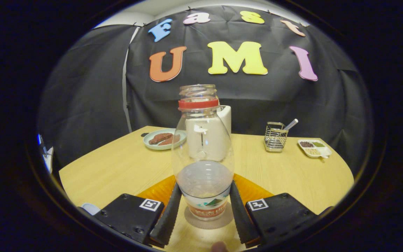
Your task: Take the bottle from table, then pour the juice into the cup, finally place the bottle on the coaster
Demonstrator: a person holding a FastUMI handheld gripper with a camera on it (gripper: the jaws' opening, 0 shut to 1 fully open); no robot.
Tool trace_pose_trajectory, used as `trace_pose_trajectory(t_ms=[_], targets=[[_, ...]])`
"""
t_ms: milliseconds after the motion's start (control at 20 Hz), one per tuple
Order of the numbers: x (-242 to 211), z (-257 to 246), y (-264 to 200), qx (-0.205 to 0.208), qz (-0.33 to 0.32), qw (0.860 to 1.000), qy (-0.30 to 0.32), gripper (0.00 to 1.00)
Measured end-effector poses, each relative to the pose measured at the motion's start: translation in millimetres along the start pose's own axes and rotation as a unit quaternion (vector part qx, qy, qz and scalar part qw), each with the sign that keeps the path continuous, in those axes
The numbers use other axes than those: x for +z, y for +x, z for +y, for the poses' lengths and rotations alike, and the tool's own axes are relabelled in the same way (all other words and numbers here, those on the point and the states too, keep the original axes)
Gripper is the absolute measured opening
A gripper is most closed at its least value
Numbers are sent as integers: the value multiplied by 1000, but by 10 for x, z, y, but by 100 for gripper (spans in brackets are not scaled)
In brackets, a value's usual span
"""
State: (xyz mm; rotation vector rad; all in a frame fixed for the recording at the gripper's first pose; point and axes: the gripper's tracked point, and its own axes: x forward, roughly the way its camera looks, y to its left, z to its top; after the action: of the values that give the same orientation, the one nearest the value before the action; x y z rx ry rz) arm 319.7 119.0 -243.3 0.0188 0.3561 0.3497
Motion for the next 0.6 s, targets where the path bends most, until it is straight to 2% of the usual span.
trace_pose_trajectory(t_ms=[450,500,600], targets=[[-4,-17,-12,-4,-10,1000,3,83],[16,-17,-25,-6,-14,1000,2,90],[95,1,-85,-10,-24,1000,-2,96]])
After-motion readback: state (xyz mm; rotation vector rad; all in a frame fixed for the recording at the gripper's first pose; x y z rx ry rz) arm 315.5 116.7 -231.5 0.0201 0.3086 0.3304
